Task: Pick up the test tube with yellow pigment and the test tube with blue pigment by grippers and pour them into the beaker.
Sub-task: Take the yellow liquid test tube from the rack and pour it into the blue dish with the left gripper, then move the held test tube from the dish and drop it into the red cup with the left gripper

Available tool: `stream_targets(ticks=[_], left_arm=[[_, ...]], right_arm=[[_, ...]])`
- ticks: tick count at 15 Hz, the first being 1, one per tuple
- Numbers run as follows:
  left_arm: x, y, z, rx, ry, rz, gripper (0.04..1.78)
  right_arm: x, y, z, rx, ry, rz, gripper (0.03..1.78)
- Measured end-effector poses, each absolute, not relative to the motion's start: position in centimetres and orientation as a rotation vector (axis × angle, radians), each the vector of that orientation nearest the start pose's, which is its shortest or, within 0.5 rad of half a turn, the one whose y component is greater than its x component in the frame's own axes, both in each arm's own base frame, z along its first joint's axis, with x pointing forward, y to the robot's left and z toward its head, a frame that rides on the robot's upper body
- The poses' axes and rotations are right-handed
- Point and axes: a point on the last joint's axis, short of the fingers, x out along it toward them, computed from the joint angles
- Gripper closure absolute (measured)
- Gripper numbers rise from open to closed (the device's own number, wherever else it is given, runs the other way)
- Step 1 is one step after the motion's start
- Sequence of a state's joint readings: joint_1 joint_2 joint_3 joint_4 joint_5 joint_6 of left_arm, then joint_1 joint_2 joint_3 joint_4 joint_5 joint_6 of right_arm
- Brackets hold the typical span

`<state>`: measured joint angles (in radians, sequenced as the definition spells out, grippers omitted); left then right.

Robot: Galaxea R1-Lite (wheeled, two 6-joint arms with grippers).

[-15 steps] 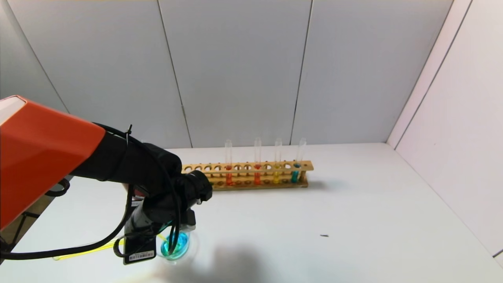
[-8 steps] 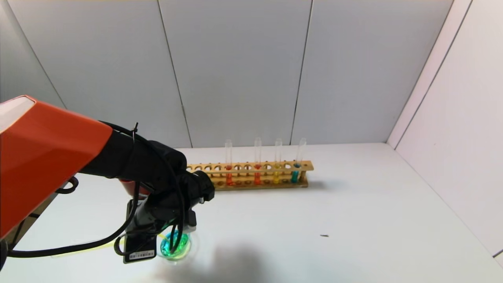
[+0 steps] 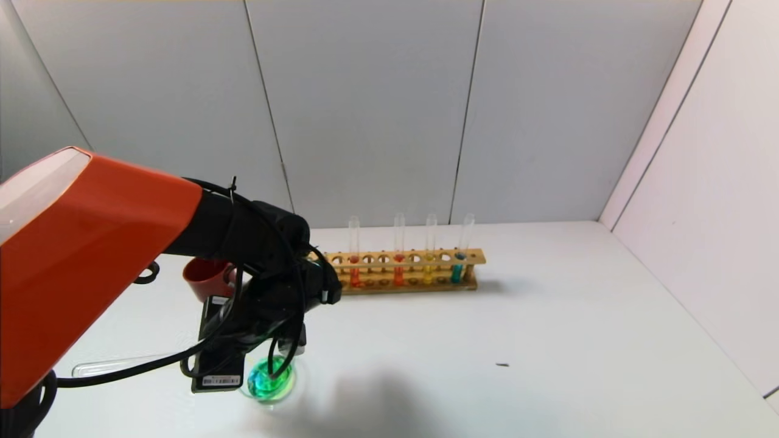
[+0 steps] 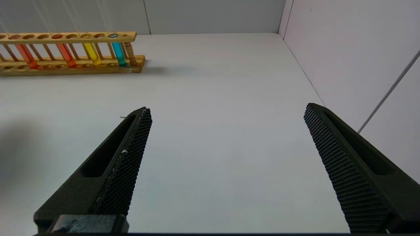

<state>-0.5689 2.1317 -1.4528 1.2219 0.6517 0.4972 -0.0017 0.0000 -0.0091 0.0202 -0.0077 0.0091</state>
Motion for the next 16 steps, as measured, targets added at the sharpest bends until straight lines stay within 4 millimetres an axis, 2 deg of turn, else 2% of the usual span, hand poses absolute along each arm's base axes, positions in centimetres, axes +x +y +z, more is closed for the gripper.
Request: stream_targets(ticks=[4, 16], left_arm=[[27.4, -16.0, 11.3, 1.502, 1.656, -0.357, 1.48], [28.0, -16.5, 9.5, 1.51, 1.691, -0.356, 1.48]], right_arm=[[-2.4, 0.0, 7.6, 0.009, 0.011, -0.01, 0.11], [-2.4, 0.0, 7.6, 0.009, 0.011, -0.009, 0.11]])
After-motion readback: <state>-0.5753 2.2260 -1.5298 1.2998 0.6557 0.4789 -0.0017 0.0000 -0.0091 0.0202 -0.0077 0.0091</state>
